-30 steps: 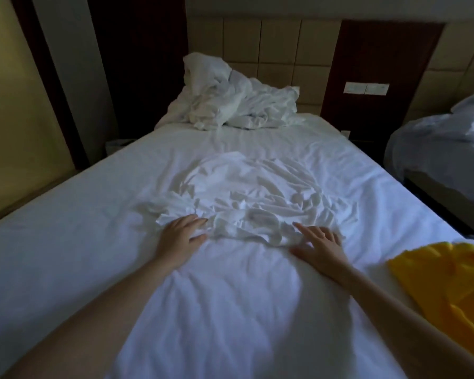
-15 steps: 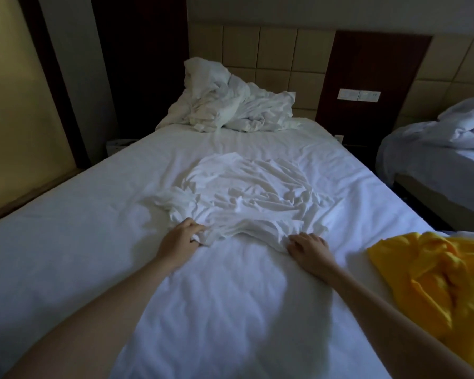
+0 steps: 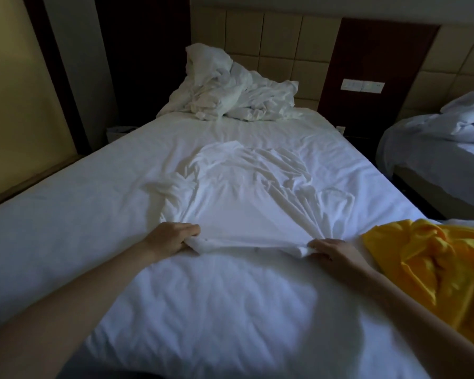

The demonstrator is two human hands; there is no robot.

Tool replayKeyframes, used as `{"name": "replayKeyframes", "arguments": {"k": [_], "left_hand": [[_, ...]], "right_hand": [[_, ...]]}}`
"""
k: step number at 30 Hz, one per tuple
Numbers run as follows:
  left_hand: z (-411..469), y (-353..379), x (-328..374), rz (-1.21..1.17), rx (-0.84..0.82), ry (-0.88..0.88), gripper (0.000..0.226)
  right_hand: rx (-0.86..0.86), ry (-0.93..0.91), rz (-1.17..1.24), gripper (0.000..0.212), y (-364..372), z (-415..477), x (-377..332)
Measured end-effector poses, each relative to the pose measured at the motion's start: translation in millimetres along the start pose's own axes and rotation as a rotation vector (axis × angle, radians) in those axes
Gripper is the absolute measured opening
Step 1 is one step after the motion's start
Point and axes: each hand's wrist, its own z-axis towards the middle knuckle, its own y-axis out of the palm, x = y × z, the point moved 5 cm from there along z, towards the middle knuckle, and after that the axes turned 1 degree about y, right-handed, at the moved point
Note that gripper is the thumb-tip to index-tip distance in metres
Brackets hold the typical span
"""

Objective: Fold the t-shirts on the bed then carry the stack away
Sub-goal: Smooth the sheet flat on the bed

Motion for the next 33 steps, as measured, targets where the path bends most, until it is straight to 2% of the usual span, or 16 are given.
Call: {"name": "replayKeyframes", "arguments": {"k": [3,4,7,9,10,12,14,15,17,20,24,26,27,29,30,33], "left_hand": [[-2,-7,12,-0.083,-0.122,-0.017,0.034],[-3,-12,16,-0.166,-0.131,-0.038,0.036],[1,-45,19,-0.453,0.074,-0.198,0.038],[-1,-57,20,-0.516,0.119,-0.375,0.048],[-4,-57,25,-0.469,0.068,-0.400,0.048],[-18,-48,37,-0.354,-0.116,-0.384,0.048],[-44,-31,46,-0.271,-0.310,-0.373,0.046],[-56,-25,49,-0.260,-0.347,-0.376,0.049],[-72,-22,53,-0.280,-0.296,-0.381,0.060],[-75,-39,64,-0.341,-0.185,-0.415,0.054],[-73,-72,80,-0.369,0.022,-0.474,0.048],[-84,-68,94,-0.351,-0.053,-0.432,0.042],[-95,-62,100,-0.332,-0.130,-0.403,0.049],[-120,-45,107,-0.196,-0.250,-0.297,0.094],[-131,-39,107,-0.097,-0.255,-0.257,0.103],[-146,-29,106,0.022,-0.254,-0.267,0.107]], "right_hand": [[0.040,0.174,0.088,0.019,-7,-4,-3],[0.088,0.166,0.098,0.016,-15,-3,-6],[0.196,0.036,0.073,0.017,-45,0,-22],[0.142,-0.002,0.133,0.017,-59,-4,-34],[0.115,0.023,0.150,0.016,-61,-9,-37],[-0.070,0.136,0.194,0.016,-48,-29,-44],[-0.246,0.226,0.156,0.024,-23,-55,-45],[-0.296,0.261,0.093,0.028,-13,-66,-46],[-0.296,0.241,0.045,0.032,-5,-82,-53],[-0.268,0.266,0.097,0.034,-15,-89,-64],[-0.037,0.267,0.315,0.024,-49,-92,-73],[-0.023,0.205,0.282,0.037,-52,-101,-79],[-0.082,0.183,0.193,0.045,-46,-110,-85],[-0.200,0.141,-0.042,0.068,-26,-131,-93],[-0.217,0.135,-0.096,0.073,-17,-141,-94],[-0.180,0.194,-0.064,0.071,-11,-155,-101]]}}
